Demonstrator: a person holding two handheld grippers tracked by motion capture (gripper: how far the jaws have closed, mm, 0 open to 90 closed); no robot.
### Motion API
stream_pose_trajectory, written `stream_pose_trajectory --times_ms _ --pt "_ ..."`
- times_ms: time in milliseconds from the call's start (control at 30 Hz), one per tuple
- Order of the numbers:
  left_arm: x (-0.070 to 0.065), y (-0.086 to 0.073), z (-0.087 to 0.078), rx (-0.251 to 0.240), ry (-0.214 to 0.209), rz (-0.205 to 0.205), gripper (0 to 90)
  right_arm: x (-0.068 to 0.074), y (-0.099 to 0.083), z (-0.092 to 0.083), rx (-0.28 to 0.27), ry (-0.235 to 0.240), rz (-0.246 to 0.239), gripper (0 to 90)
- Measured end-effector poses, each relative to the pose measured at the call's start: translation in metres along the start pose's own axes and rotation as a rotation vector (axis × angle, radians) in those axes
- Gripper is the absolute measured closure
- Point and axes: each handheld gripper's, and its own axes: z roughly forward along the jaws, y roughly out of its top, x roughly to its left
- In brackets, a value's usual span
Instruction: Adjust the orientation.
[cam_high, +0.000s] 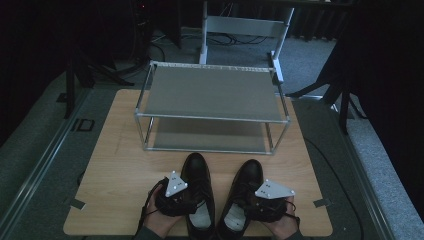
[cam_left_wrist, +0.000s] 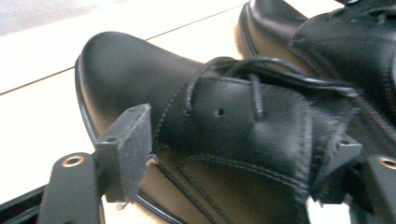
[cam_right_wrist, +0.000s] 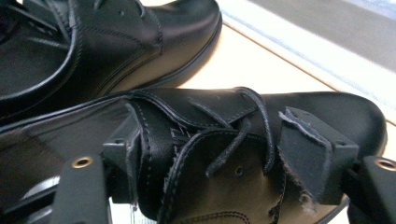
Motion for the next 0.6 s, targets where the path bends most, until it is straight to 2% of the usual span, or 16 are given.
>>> stream_pose_trajectory --times_ms 100,200,267,300,333,400,467,533,567,600 --pt "-0.002 0.003 -0.003 0.006 0.002 -0.003 19.5 0.000 0.001 -0.006 -0.004 0.012 0.002 27.7" --pt "-0.001 0.005 -0.010 0.006 -0.001 0.015 19.0 0.004 0.003 -0.016 -0.022 0.011 -0.016 24.3" --pt "0.000 0.004 -0.014 0.003 -0.009 0.013 19.2 0.003 0.005 -0.024 -0.060 0.029 0.006 24.5" --pt "0.000 0.004 -0.014 0.003 -0.009 0.013 20.3 0.003 0.005 -0.024 -0.060 0.029 0.006 24.5" --pt "0.000 0.004 -0.020 0.002 -0.032 0.032 24.0 0.001 0.008 -0.032 -0.080 0.003 0.013 25.1" --pt "-0.003 0.005 -0.025 0.000 -0.001 0.072 27.9 -0.003 0.010 -0.038 -0.094 -0.017 0.020 27.4" --pt "-0.004 0.005 -0.030 -0.005 0.007 0.096 29.9 -0.008 0.008 -0.041 -0.092 -0.049 0.044 29.9" --pt "-0.004 0.005 -0.030 -0.005 0.007 0.096 31.2 -0.011 0.005 -0.042 -0.089 -0.062 0.058 32.0" --pt "0.004 0.007 -0.046 -0.074 0.020 0.045 35.9 -0.019 -0.002 -0.044 -0.070 -0.083 0.101 34.8" --pt "0.008 0.008 -0.051 -0.092 0.040 0.027 36.1 -0.021 -0.006 -0.045 -0.062 -0.093 0.119 36.3"
